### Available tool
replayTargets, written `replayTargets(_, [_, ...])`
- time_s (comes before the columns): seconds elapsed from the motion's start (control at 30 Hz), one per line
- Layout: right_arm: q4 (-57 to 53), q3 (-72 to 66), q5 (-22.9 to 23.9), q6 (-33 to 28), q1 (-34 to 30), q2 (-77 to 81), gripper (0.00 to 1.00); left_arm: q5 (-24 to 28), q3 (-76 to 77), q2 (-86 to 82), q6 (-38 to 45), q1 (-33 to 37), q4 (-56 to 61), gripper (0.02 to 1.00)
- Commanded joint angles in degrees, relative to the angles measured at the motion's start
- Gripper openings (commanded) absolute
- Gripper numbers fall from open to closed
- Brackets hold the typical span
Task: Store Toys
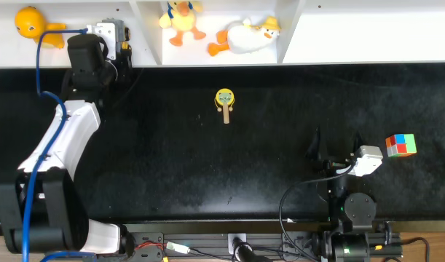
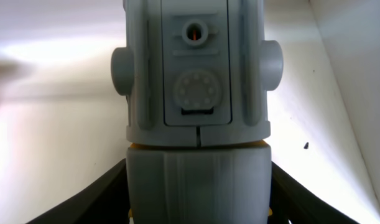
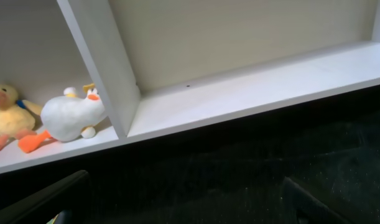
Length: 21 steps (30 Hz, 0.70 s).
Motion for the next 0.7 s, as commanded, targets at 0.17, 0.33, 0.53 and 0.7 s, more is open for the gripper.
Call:
replayTargets(0.17, [0.3,-0.8,-0.2,0.0,0.3,0.0,0.993,-0.2,1.5,1.7,1.3,0.2,1.7,0.183])
replayTargets(0.33, [0.3,-0.8,-0.2,0.0,0.3,0.0,0.993,-0.2,1.5,2.5,1.3,0.2,2.2,0.194])
replayTargets(0.53, [0.3,-0.8,-0.2,0.0,0.3,0.0,0.996,-0.3,1.5,2.4,1.3,0.2,2.6,0.676])
replayTargets(0.7, [0.3,-0.8,-0.2,0.0,0.3,0.0,0.996,-0.3,1.5,0.3,1.3,0.2,1.4,0.998])
